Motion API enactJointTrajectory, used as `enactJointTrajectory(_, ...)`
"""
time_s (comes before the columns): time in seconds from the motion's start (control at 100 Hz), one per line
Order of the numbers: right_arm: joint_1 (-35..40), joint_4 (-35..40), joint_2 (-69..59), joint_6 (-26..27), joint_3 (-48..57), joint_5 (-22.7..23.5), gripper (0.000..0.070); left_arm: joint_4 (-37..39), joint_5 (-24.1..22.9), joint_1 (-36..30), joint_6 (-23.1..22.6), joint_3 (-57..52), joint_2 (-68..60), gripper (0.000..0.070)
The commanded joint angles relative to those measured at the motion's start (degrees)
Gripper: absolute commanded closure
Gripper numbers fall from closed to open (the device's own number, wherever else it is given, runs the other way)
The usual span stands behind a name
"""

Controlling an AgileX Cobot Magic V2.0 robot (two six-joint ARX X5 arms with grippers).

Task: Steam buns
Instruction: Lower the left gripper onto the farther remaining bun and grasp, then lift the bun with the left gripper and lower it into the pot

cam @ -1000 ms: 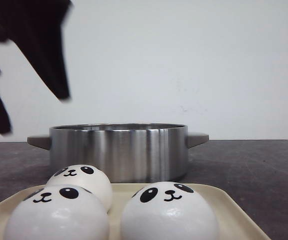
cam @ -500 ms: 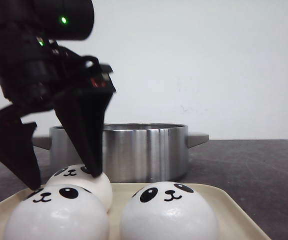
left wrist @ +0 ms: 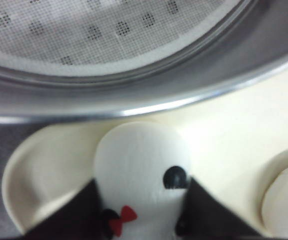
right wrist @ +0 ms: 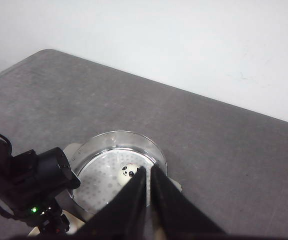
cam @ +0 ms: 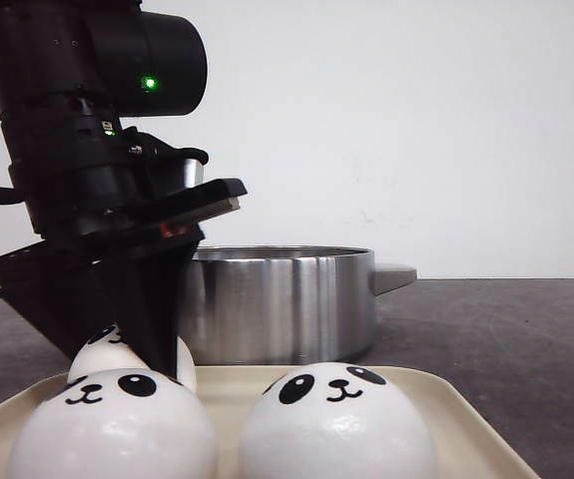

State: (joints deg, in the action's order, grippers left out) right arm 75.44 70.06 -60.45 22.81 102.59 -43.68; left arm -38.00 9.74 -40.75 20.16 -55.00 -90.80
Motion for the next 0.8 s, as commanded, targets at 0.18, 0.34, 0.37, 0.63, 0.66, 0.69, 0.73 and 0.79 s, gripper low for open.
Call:
enactJointTrajectory(0.18,0.9,0.2,-0.5,0.8,1.0,-0.3,0.0698,-2.6,1.9,-0.9,-1.3,-3.1,4.1,0.0690)
enactJointTrajectory(0.34,0.9,0.3,-0.5,0.9,1.0,-1.5,0.0698,-5.5,6.2,-1.6,-1.3,-8.0,12.1,0.0690)
enactJointTrajectory(0.37,0.9,0.3,-0.5,0.8,0.9,-1.6,0.0697,-6.2,6.1,-1.7,-1.3,-9.3,13.3,0.0690)
enactJointTrajectory(0.63,0.9,-0.4,-0.5,0.8,0.9,-1.8,0.0698,-10.8,-0.2,0.8,-7.3,-24.0,12.5,0.0690)
enactJointTrajectory(0.66,0.9,-0.5,-0.5,0.8,0.9,-1.8,0.0697,-11.2,-0.8,1.4,-8.2,-25.7,11.1,0.0690)
enactJointTrajectory(0.69,0.9,-0.6,-0.5,0.8,0.9,-1.8,0.0698,-11.9,-1.3,2.1,-9.3,-27.4,9.7,0.0690)
enactJointTrajectory(0.73,0.9,-0.6,-0.5,0.8,0.9,-1.8,0.0698,-12.7,-2.3,3.1,-10.6,-29.5,7.6,0.0690)
enactJointTrajectory(0.79,0.9,-0.6,-0.5,0.9,0.9,-1.8,0.0698,-13.6,-4.0,4.6,-12.0,-32.2,4.1,0.0690)
